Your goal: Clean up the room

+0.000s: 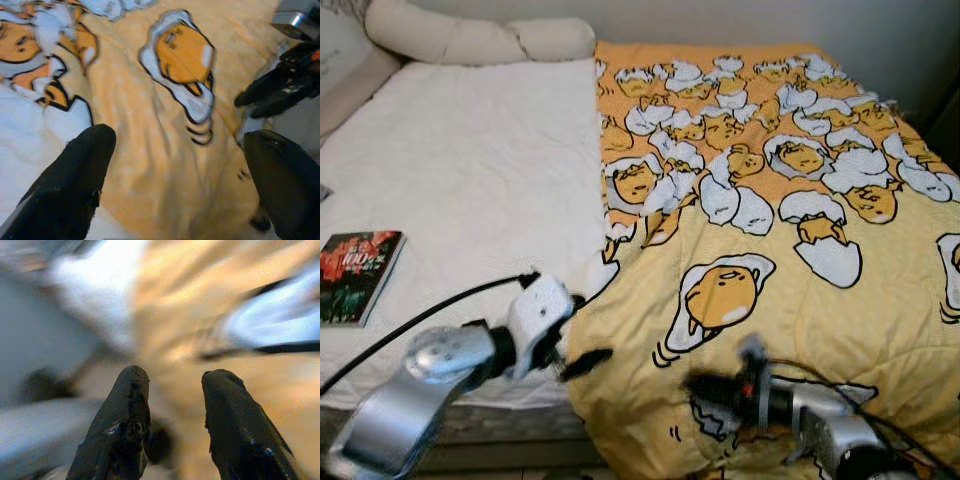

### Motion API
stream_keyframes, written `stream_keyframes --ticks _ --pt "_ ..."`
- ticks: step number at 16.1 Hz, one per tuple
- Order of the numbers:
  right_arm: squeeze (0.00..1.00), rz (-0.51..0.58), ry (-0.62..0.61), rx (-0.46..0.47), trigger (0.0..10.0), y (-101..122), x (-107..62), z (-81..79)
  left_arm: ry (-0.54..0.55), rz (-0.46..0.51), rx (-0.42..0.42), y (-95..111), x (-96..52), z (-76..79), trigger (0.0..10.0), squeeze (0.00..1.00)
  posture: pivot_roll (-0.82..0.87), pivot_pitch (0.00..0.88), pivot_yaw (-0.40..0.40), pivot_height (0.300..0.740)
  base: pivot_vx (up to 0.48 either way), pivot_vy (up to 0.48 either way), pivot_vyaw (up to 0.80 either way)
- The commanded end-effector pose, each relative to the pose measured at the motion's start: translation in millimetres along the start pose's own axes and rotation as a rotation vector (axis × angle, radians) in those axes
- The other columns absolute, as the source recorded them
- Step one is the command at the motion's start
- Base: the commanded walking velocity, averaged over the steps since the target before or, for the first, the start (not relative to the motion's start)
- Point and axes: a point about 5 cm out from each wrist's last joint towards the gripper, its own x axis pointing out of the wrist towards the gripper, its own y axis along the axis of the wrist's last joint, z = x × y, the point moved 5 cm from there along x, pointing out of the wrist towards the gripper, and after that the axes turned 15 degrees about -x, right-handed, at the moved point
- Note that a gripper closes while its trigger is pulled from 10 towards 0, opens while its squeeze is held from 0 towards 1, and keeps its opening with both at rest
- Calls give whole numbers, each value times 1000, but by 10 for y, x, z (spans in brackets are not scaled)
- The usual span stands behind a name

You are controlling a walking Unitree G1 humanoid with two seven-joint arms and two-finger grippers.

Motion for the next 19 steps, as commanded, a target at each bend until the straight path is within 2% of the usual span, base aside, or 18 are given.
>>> stream_keyframes --ticks 1,2,3,4,5,6,9,12,16,18,19 --pt "1000 20 -187 -5 10000 50 -52 237 82 46 -21 64 24 -139 10000 0 -12 0 18 740 0 0 0" --pt "1000 37 -341 -26 10000 81 -128 404 189 118 -81 116 95 -278 10000 0 -22 0 22 740 0 0 0" --pt "620 109 -490 -75 10000 269 -196 556 323 211 -134 174 131 -425 10000 0 -40 0 28 740 0 0 0" --pt "620 143 -530 -95 10000 362 -202 584 355 232 -144 180 136 -454 10000 0 -48 0 29 740 0 0 0" --pt "0 276 -635 -199 10000 893 -231 562 413 281 -153 213 139 -477 10000 0 -59 0 30 740 0 0 0" --pt "0 348 -714 -223 10000 1164 -276 518 444 299 -180 216 135 -491 10000 0 -59 0 29 740 0 0 0" --pt "0 407 -812 -219 10000 1397 -308 366 460 313 -185 182 137 -441 10000 0 -51 0 20 740 0 84 0" --pt "0 360 -802 -151 10000 1290 -281 164 487 313 -192 122 89 -453 10000 0 -41 0 13 740 0 437 -752" --pt "0 326 -823 -96 10000 1194 -330 166 499 307 -176 118 47 -488 10000 0 -39 0 18 740 0 417 -800" --pt "0 307 -823 -85 10000 1157 -360 166 508 289 -125 126 43 -491 10000 0 -39 0 21 740 0 -480 -400" --pt "0 301 -828 -82 10000 1127 -395 193 510 294 -142 120 51 -486 10000 0 -39 0 21 740 0 -480 0"
